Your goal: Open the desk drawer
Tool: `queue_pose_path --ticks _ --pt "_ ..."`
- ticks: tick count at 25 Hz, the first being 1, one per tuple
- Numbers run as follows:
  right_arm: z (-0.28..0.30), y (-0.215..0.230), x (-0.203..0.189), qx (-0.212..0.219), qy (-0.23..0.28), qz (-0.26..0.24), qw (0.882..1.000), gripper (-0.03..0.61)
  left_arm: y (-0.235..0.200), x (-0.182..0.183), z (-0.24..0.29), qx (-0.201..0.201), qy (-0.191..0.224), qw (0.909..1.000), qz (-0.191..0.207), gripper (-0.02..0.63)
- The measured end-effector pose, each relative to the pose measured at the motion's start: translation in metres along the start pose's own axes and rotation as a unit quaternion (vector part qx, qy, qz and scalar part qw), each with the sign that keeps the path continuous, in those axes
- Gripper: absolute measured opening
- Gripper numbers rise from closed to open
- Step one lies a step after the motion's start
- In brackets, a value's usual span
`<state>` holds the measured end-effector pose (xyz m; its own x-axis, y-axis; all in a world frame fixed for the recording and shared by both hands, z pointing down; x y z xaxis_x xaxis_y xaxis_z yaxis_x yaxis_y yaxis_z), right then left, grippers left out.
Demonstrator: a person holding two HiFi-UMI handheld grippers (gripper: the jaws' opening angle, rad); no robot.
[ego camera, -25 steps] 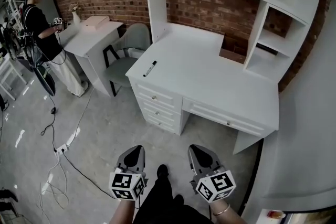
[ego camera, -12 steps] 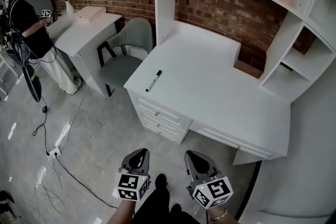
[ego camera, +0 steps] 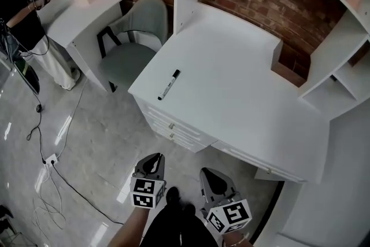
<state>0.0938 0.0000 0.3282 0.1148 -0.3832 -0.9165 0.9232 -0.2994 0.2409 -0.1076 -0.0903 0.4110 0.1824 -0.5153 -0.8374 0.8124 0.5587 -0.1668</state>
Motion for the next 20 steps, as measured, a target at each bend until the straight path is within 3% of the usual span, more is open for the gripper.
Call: queue_pose_path --ticks 20 --pt "0.081 0.056 -0.153 0.037 -0.051 0.015 0.998 0.005 -0.032 -0.138 0.184 0.027 -0.046 0.9982 -0.026 0.094"
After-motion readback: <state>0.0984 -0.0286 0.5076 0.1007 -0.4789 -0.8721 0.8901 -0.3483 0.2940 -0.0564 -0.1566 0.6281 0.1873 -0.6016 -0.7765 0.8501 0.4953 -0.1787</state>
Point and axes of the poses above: the fingertips, and each gripper's own axes: z forward along the fingers, y to its right, x out of its top, the point moved 10 cm from there along -z, backward along the fingers
